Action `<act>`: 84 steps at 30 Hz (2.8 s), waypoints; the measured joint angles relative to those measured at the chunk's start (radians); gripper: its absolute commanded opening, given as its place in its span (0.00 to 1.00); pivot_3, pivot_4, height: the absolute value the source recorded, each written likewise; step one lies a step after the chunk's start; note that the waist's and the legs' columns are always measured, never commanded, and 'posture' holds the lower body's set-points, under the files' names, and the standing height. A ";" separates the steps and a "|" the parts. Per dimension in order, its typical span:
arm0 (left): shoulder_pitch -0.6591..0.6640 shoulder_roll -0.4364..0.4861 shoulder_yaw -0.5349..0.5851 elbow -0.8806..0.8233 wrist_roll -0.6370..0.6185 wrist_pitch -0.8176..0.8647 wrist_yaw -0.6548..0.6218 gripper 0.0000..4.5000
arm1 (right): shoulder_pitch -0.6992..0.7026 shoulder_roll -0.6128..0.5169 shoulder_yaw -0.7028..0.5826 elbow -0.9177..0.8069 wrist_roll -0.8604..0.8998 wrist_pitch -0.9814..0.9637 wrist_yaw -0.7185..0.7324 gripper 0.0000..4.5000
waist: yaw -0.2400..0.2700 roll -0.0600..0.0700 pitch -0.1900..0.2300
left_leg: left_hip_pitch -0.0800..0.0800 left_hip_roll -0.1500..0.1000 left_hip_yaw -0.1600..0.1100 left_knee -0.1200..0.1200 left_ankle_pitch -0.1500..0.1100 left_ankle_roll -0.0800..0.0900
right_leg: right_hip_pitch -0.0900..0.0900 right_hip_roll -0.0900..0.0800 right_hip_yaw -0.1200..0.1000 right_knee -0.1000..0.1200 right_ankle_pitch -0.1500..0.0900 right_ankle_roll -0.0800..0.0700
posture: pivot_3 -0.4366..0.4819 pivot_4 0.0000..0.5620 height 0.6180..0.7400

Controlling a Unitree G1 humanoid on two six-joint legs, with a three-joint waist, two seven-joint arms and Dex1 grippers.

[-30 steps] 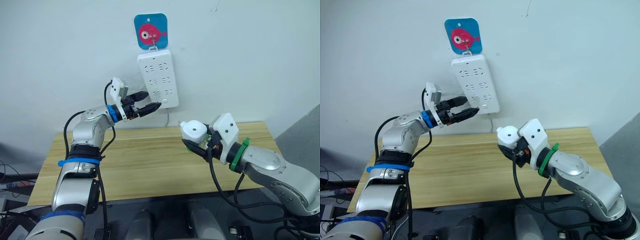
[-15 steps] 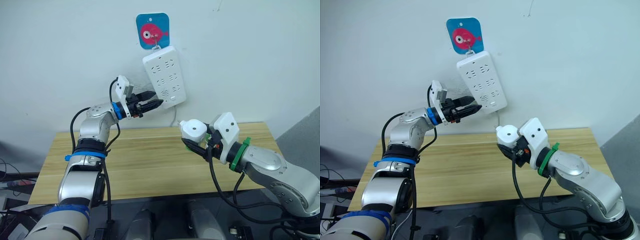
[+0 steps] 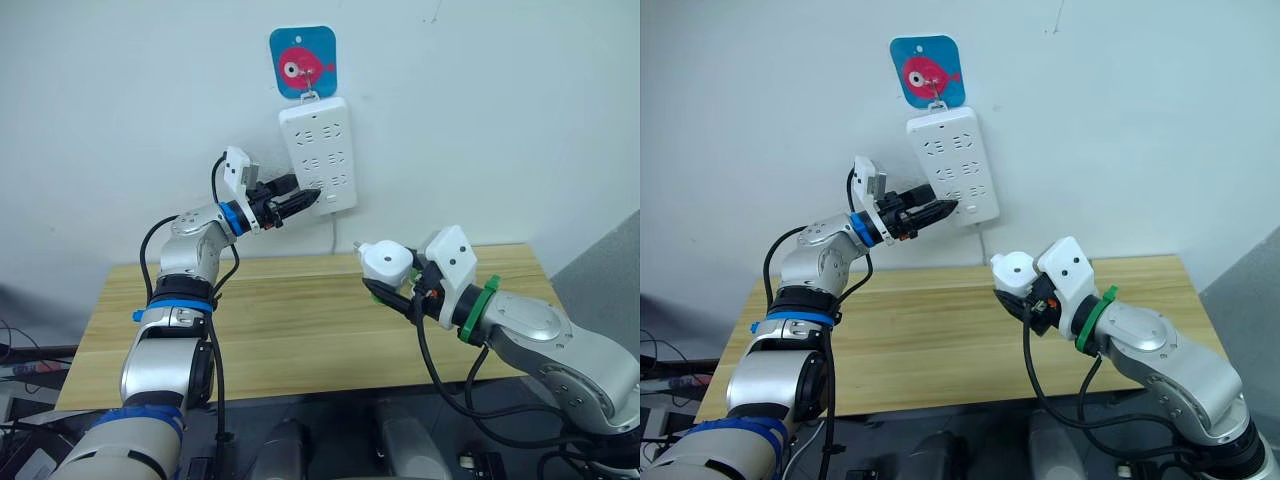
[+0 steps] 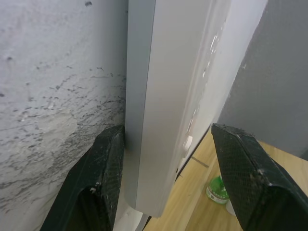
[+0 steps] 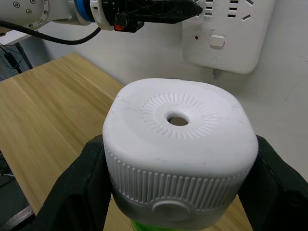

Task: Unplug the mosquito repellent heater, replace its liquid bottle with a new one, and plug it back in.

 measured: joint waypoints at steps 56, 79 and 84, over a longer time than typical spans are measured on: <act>0.006 0.008 -0.015 -0.099 0.032 0.099 -0.066 0.29 | -0.438 0.309 0.062 0.335 -0.296 0.165 -0.052 0.68 | -0.014 0.000 -0.001 | -0.001 0.000 -0.001 0.000 0.000 -0.001 | -0.003 -0.004 0.000 0.002 0.000 -0.001 | 0.28 0.24 1.00; 0.016 0.015 -0.015 -0.109 0.032 0.099 -0.063 0.29 | -0.457 0.314 0.062 0.380 -0.362 0.149 0.019 0.68 | -0.023 0.000 -0.001 | -0.001 0.000 -0.002 0.000 0.000 -0.001 | -0.003 -0.004 -0.001 0.002 0.000 -0.001 | 0.28 0.25 1.00; 0.018 0.018 -0.013 -0.110 0.033 0.099 -0.062 0.29 | -0.508 0.335 0.067 0.449 -0.373 0.147 0.033 0.68 | -0.028 0.000 -0.001 | -0.001 0.000 -0.002 0.000 0.000 -0.001 | -0.003 -0.004 -0.001 0.002 0.001 -0.001 | 0.28 0.25 1.00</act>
